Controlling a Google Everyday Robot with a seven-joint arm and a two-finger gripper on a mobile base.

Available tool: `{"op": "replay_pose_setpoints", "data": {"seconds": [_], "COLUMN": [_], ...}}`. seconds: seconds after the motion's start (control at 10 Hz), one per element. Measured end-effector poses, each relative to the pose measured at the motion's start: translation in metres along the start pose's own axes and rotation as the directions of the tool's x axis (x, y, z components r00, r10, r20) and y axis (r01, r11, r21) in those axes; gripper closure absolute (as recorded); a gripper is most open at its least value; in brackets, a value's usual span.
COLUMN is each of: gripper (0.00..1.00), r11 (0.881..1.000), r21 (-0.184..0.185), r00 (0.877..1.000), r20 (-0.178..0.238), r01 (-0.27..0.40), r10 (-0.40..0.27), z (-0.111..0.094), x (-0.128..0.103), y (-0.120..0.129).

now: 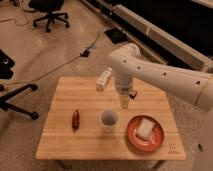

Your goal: Place the pepper in the ceramic bowl

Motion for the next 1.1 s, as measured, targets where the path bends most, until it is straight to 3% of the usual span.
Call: {"op": "replay_pose_setpoints", "data": {"seconds": [0.8,1.1], "gripper": [0.41,0.41], "r11": [1.000,1.000], "r21": [0.006,-0.001], "r00": [1.000,1.000], "r20": [-0.020,-0.023], "r01": [0.018,0.018], "r10": [-0.018,-0.018], "z": [-0.005,-0.008], "x": [-0.017,-0.034], "y": [-0.003,-0.003]}}
